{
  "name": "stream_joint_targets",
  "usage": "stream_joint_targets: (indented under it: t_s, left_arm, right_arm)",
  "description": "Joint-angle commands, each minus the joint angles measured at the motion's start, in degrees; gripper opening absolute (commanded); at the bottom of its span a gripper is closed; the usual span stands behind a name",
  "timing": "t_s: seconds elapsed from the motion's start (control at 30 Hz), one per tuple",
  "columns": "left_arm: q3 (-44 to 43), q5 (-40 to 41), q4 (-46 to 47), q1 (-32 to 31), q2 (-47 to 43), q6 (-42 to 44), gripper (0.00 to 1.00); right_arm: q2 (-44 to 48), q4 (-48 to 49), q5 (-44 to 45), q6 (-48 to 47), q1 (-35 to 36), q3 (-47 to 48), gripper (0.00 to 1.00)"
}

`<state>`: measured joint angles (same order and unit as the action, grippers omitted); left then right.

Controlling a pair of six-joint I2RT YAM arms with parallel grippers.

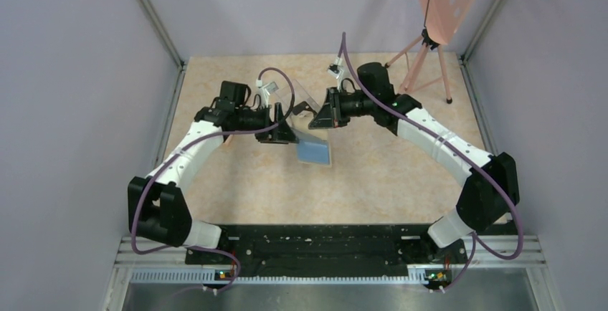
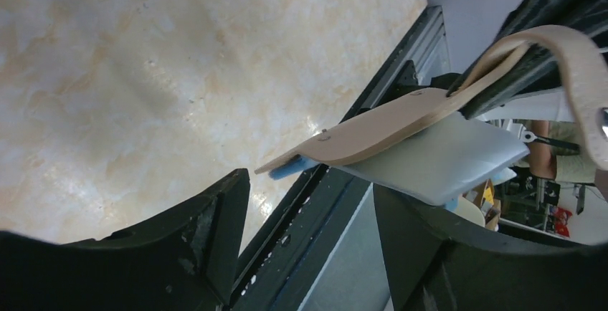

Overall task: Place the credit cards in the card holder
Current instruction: Open the card holder at the center of the board.

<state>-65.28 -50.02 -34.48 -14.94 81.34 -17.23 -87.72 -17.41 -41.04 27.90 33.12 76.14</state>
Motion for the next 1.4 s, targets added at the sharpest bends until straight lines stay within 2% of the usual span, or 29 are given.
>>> stream_joint_targets:
  t_s: [0.0,0.3,0.43,0.53,0.7,0.83,1.03,1.13,1.17,1.23,1.37]
  left_arm:
    - [2.37,-5.91,8.9,-0.11,-2.49,-3.33,0.7]
    - [7.27,-10.69,22.92,-0.09,-3.45,-10.29,0.76]
    - [9.7,-13.5,31.23,-0.09,-3.73,-14.24,0.76]
    - [11.26,-14.88,37.67,-0.09,-3.58,-17.73,0.74]
    - [13.71,-17.99,49.19,-0.08,-4.24,-24.19,0.69]
    - [15.16,-20.11,53.78,-0.07,-4.93,-27.07,0.58]
    - [16.48,-21.11,53.21,-0.08,-6.6,-27.42,0.37]
    - [16.92,-21.23,52.1,0.0,-7.64,-27.23,0.36]
    - [16.89,-21.13,51.23,0.0,-7.95,-26.67,0.36]
    - [16.54,-20.48,47.87,0.22,-8.61,-24.52,0.45]
    - [13.66,-16.16,35.36,0.99,-9.55,-14.69,0.61]
  right_arm:
    - [0.63,2.87,-4.29,2.15,-0.43,-0.88,0.0]
    - [1.7,12.01,-11.94,9.31,-0.42,-3.6,0.0]
    - [1.92,19.89,-15.46,14.95,-0.43,-5.76,0.0]
    - [2.17,24.33,-16.8,18.5,-0.43,-6.88,0.0]
    - [2.15,24.7,-17.67,18.85,-0.43,-7.12,0.0]
    - [2.04,25.05,-17.13,18.95,-0.47,-7.73,0.0]
    - [1.43,25.35,-14.81,18.11,-0.43,-9.41,0.0]
    - [0.86,26.04,-14.22,17.98,-0.43,-9.99,0.0]
    - [0.66,26.42,-14.14,18.06,-0.43,-10.07,0.0]
    - [0.23,28.07,-14.59,19.05,-0.43,-10.45,0.0]
    - [-0.39,31.29,-16.69,20.84,-0.45,-10.53,0.0]
